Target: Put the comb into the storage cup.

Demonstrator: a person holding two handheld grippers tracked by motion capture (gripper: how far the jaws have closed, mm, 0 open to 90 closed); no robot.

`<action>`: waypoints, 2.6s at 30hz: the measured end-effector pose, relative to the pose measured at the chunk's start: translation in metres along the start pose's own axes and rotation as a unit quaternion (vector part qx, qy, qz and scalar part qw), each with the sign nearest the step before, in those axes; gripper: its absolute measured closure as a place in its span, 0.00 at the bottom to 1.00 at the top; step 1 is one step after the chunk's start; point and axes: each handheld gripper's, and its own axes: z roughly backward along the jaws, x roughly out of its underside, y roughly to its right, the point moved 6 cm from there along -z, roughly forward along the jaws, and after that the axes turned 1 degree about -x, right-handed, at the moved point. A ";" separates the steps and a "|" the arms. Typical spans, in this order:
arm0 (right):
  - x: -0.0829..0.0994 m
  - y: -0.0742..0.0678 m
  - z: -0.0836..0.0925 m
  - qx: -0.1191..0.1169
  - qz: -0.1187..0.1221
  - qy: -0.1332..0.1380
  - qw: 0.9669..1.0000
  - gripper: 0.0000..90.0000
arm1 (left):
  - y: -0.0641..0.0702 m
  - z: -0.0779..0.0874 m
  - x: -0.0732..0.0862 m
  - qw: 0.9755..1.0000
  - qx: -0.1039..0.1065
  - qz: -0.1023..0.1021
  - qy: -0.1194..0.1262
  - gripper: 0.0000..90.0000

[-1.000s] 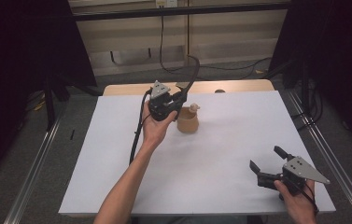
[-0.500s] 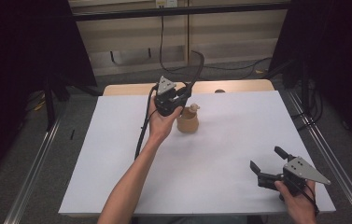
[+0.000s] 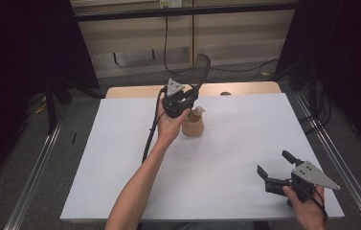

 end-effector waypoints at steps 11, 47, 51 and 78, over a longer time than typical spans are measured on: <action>0.000 0.000 0.000 -0.002 -0.001 0.001 1.000 0.02 | 0.000 -0.007 0.008 1.000 0.004 -0.003 -0.001 0.81; 0.000 -0.001 0.000 0.000 0.002 -0.001 1.000 0.02 | -0.009 0.005 0.043 1.000 0.009 0.015 -0.021 0.81; 0.000 -0.001 -0.001 -0.001 0.003 0.001 1.000 0.02 | -0.010 0.009 0.043 1.000 0.010 0.018 -0.022 0.81; 0.000 -0.001 -0.001 0.001 0.005 -0.002 1.000 0.02 | -0.009 0.012 0.055 0.999 0.009 0.013 -0.048 0.80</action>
